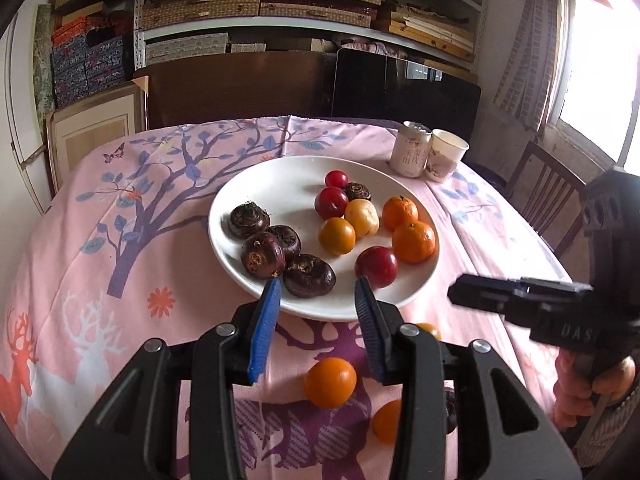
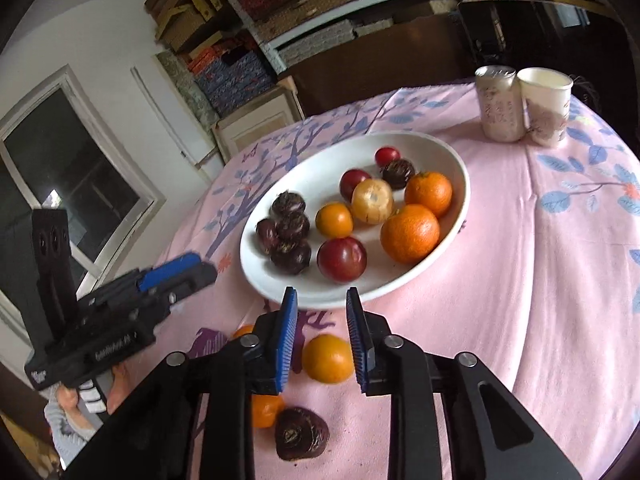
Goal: Organize fruits
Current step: 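Grasp a tangerine with the left tool while the right tool grasps a yellow-orange tomato, then release the yellow-orange tomato on the plate with the right tool while the left tool releases its tangerine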
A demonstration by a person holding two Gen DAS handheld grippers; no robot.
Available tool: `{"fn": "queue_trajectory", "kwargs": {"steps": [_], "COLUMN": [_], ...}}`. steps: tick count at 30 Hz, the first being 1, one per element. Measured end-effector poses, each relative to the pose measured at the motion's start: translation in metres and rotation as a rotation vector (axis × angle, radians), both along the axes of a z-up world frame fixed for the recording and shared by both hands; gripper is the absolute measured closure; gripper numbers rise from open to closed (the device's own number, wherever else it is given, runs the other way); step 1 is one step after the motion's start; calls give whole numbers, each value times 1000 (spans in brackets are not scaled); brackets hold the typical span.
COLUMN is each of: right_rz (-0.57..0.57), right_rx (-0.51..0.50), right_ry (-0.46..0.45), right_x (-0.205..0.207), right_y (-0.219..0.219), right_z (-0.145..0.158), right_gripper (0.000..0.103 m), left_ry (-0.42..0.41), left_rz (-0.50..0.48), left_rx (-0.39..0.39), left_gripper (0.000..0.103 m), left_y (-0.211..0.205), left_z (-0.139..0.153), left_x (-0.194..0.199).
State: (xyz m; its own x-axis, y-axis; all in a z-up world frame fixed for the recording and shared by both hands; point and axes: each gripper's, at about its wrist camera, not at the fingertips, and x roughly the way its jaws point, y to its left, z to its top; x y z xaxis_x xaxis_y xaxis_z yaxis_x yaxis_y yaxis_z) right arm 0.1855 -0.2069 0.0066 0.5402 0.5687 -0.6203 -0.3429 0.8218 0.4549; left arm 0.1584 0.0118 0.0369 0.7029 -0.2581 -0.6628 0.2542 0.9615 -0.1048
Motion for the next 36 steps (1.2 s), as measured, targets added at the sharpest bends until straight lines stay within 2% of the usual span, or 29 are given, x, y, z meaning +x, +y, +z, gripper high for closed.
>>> {"fn": "queue_trajectory", "kwargs": {"steps": [1, 2, 4, 9, 13, 15, 16, 17, 21, 25, 27, 30, 33, 36], "right_rz": [1, -2, 19, 68, 69, 64, 57, 58, 31, 20, 19, 19, 17, 15], "right_rx": [-16, -53, -137, -206, -250, -258, -265, -250, -223, -194, -190, -190, -191, -192], "right_ry": [5, -10, -25, -12, 0, 8, -1, 4, 22, 19, 19, 18, 15, 12], "right_x": [-4, -8, -13, -19, -15, -15, -16, -15, -12, -12, -12, -13, -13, -14], "right_y": [2, 6, 17, 42, 50, 51, 51, 49, 41, 35, 34, 34, 33, 33], "right_z": [-4, -7, -13, -28, -39, -43, -43, -42, -42, -38, -37, -37, -37, -35], "right_gripper": [50, 46, 45, 45, 45, 53, 64, 66, 66, 66, 66, 66, 66, 66], "left_ry": [2, 5, 24, 128, 111, 99, 98, 101, 101, 119, 160, 173, 155, 147], "left_rz": [-4, -6, -2, -11, -65, -86, -92, -96, -119, -97, -81, -64, -64, -63], "left_rx": [-6, 2, 31, 23, 30, 52, 61, 66, 91, 124, 113, 103, 106, 115], "left_gripper": [65, 65, 65, 65, 65, 63, 63, 63, 61, 54, 54, 55, 61, 62], "left_y": [1, 2, 5, 17, 4, -4, -7, -9, -18, -18, -14, -10, -10, -13], "left_z": [-3, -7, -19, -47, -50, -51, -52, -53, -56, -64, -73, -77, -77, -78], "left_x": [-1, -4, -10, -20, -26, -30, -30, -31, -34, -26, -18, -13, -13, -11]}}
